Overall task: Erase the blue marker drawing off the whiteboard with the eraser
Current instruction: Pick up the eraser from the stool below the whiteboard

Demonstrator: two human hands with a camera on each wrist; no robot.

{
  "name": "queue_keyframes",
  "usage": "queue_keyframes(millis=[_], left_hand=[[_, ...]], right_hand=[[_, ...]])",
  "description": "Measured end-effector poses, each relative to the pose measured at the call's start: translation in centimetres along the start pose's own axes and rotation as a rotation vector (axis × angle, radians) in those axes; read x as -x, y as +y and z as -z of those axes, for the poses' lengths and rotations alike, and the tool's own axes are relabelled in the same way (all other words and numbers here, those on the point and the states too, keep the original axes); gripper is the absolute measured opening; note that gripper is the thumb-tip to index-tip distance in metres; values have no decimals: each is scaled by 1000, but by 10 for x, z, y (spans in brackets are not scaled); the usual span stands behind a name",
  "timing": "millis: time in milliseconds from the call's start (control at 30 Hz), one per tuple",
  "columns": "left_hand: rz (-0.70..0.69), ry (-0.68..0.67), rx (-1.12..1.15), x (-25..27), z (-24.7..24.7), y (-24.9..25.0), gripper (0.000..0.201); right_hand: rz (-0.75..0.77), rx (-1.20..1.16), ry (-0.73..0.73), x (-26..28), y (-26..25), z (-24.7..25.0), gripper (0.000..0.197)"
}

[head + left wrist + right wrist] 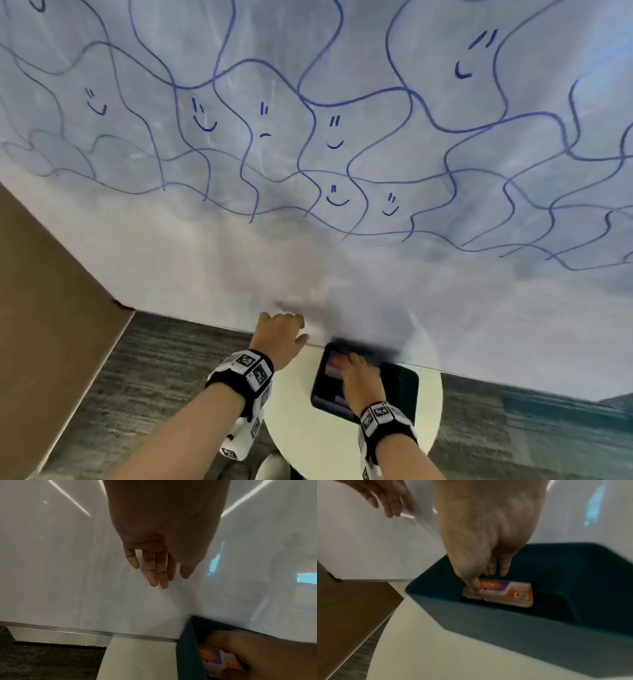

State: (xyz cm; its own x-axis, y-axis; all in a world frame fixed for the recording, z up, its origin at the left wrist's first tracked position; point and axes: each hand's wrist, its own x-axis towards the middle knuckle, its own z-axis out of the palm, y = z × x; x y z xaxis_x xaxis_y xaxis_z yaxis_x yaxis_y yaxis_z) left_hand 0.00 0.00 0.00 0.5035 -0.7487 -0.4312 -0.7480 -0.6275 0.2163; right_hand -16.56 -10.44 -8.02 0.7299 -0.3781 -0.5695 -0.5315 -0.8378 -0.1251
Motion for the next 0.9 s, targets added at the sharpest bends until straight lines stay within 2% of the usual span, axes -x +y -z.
queue_keyframes(millis=[100,267,367,567,633,767,900], left_hand=[[-16,47,-5,-9,-9,-6,30],[-43,51,-6,-13,-19,-10,30],[-53,12,35,-15,-28,-10,33],[-172,-211,14,-18,-65,3,71],[-188,-248,-40,-18,-77,13,77],[-170,-171,-85,-20,-88,22,77],[-102,-147,-21,-17,-91,33,74]], right_hand=[[-67,-13,-72,-13,-7,-16,55],[-97,167,-1,-22,-19,-35,48],[-109,189,27,-27,-20,-43,47],[-114,102,14,-39,-17,-49,34],[-89,92,74,-37,-12,-47,34],[24,214,101,-31,-1,-46,31],[61,117,179,-25,13,-41,50]])
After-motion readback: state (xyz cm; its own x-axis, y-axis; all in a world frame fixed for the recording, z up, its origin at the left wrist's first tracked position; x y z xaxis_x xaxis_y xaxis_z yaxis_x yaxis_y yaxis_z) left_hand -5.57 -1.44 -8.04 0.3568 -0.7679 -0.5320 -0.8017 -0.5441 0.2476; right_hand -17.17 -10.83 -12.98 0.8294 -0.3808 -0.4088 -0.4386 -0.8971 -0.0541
